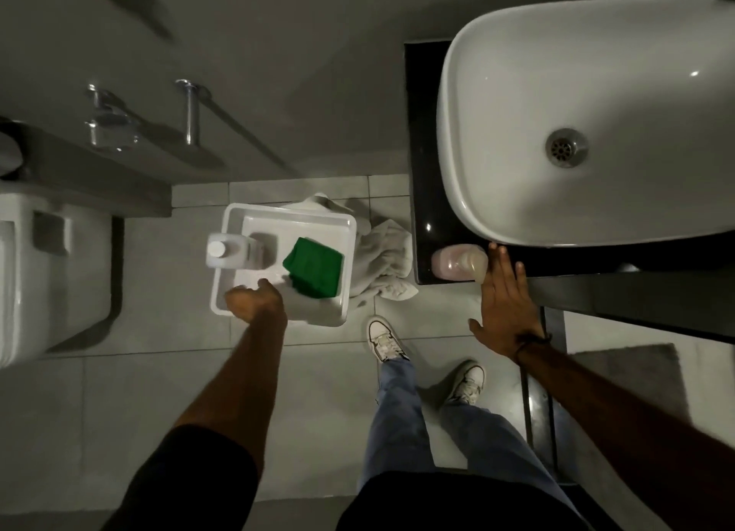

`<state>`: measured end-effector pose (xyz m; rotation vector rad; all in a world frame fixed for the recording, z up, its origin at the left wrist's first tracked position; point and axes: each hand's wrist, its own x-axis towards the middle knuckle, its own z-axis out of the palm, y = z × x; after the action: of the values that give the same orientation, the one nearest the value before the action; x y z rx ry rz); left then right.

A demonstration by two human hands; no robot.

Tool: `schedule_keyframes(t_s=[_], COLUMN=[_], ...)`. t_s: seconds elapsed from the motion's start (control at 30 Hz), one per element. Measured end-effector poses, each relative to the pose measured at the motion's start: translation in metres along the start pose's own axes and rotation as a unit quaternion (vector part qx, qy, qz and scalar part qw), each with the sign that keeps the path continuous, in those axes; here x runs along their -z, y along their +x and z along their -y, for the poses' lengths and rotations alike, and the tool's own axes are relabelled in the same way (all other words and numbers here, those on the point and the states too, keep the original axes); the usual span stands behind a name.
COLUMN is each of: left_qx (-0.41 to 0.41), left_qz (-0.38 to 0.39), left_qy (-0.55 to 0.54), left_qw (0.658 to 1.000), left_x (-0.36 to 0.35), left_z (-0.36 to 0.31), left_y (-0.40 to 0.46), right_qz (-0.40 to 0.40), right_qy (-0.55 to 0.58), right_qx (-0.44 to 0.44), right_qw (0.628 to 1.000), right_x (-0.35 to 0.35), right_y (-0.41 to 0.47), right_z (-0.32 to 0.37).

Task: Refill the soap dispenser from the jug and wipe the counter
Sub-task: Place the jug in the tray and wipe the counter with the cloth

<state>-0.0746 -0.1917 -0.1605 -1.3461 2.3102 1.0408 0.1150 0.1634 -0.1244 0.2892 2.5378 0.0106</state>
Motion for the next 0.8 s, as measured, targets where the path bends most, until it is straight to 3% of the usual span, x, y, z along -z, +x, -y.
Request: schedule_keyframes(t_s=[0.1, 0.2, 0.33, 0.5, 0.67, 0.8], left_qx=[-0.042, -0.139, -0.149, -0.053, -0.08, -0.095], left_qz=[0.105, 0.176, 0.162, 0.201, 0.136, 0.164], left_qy=[0.013, 0.153, 0.242, 0.132, 0.092, -0.012], left_qw=[0.993, 0.963, 0.945, 0.969, 0.983, 0.982], left_x=[-0.042, -0.075, -0.087, -0.065, -0.024, -0.004], left_z=[0.006, 0.002, -0.002, 0.0, 0.014, 0.042], left_y=[-0.012, -0.006, 0.012, 0.008, -0.059, -0.15], right_qz=[-0.018, -0.047, -0.061, -0.064, -0.06, -0.026], right_qy=[0.014, 0.02, 0.036, 0.053, 0.051, 0.066], right_qx=[0.0, 0.002, 0.006, 0.017, 0.064, 0.143], right_qw=[1.0, 0.999, 0.997, 0.996, 0.995, 0.987], right_x=[-0.003, -0.01, -0.013, -0.011, -0.003, 0.01], right_y=[0.002, 0.004, 0.004, 0.003, -0.004, -0.013], right_z=[0.0, -0.001, 0.001, -0.003, -0.017, -0.043])
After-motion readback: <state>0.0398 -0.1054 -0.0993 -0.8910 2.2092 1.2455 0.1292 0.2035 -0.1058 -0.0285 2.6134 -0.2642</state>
